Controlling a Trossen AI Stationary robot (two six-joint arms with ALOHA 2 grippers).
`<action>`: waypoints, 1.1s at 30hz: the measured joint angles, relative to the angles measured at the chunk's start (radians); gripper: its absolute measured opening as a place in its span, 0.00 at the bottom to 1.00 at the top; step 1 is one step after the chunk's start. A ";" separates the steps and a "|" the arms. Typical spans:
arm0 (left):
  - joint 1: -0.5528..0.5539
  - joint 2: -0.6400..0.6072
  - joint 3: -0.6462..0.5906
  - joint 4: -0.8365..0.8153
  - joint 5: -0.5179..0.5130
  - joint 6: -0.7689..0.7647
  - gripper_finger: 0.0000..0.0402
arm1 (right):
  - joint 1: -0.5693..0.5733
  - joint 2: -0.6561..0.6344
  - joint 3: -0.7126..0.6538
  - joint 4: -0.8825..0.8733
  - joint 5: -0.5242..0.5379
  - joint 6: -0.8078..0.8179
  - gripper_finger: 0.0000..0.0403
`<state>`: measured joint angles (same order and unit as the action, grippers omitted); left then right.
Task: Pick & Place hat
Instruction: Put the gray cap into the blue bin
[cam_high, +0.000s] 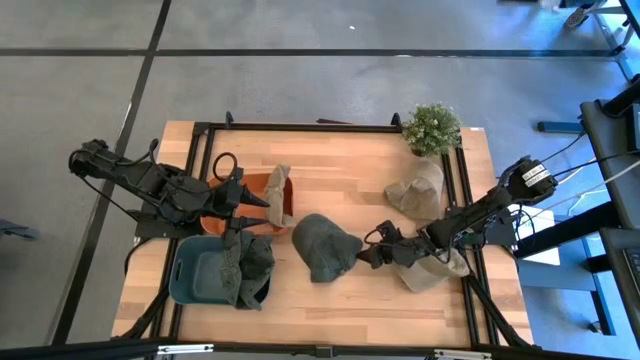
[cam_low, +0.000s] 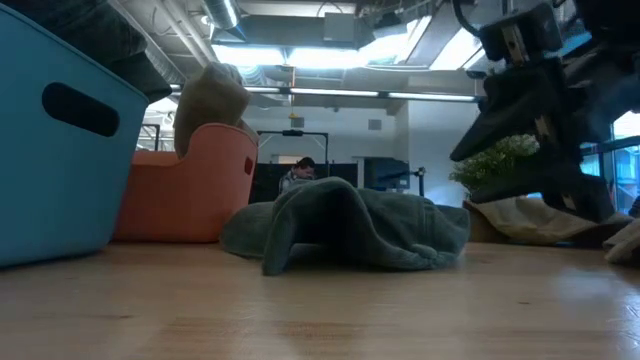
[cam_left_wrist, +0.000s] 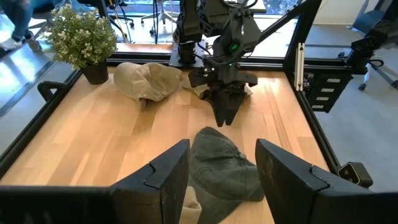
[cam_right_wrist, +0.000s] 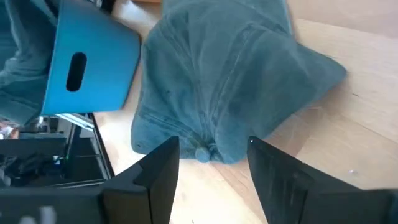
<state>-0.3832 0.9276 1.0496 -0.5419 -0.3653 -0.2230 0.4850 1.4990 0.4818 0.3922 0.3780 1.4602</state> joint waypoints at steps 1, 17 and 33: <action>0.000 0.000 0.000 0.000 0.000 0.000 0.44 | 0.000 0.000 0.013 -0.024 -0.002 -0.001 0.47; 0.000 0.000 0.001 0.000 -0.019 0.000 0.44 | 0.000 0.207 0.128 -0.013 -0.052 0.124 0.47; 0.000 0.025 0.001 0.001 -0.030 0.023 0.44 | 0.000 0.253 0.126 0.098 -0.014 0.026 0.04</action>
<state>-0.3832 0.9521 1.0504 -0.5408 -0.3949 -0.2001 0.4850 1.7519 0.6075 0.4901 0.3641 1.4858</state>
